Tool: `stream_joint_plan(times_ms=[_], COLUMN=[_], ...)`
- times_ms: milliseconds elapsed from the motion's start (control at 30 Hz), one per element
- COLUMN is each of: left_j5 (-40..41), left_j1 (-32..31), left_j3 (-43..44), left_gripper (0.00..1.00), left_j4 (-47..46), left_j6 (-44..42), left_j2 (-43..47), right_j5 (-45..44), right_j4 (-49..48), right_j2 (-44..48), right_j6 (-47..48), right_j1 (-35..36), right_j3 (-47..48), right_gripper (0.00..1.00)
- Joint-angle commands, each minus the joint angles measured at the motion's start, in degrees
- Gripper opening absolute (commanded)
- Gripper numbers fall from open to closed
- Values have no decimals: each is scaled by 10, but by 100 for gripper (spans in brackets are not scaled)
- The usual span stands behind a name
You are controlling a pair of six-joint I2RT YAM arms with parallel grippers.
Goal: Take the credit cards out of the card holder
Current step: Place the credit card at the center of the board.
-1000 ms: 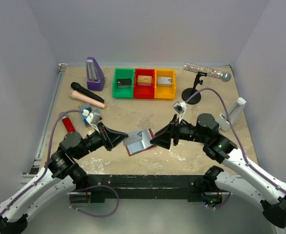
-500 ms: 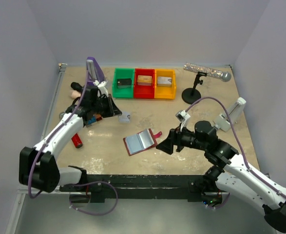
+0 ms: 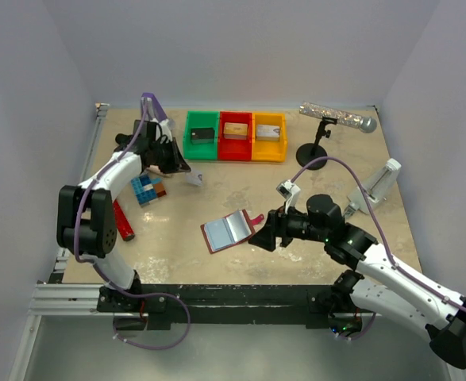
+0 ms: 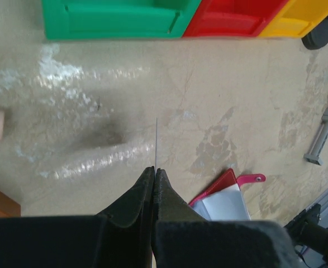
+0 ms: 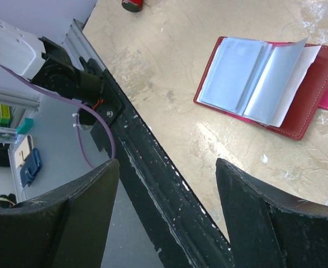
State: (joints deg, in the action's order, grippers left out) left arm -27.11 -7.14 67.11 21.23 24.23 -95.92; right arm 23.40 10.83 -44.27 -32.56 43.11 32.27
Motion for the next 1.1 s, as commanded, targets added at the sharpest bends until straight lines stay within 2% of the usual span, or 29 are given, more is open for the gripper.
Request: stream_joint_plan(times_ms=[0, 200, 533, 733, 1067], left_j5=[11, 43, 43, 49, 48], left_j1=[16, 23, 23, 25, 28], left_j3=[77, 81, 81, 101, 121], left_gripper=[0, 0, 0, 8, 12], left_j4=[32, 24, 22, 35, 42], left_j6=[-25, -50, -62, -54, -52], left_j2=[-62, -102, -120, -125, -122], right_j5=[15, -13, 4, -5, -8], right_j4=[-30, -8, -32, -34, -26], right_j2=[-13, -16, -52, -45, -53], right_j6=[6, 28, 26, 26, 34], right_j1=[2, 2, 2, 2, 3], right_j3=[2, 0, -2, -9, -5], right_gripper=[74, 73, 73, 74, 75])
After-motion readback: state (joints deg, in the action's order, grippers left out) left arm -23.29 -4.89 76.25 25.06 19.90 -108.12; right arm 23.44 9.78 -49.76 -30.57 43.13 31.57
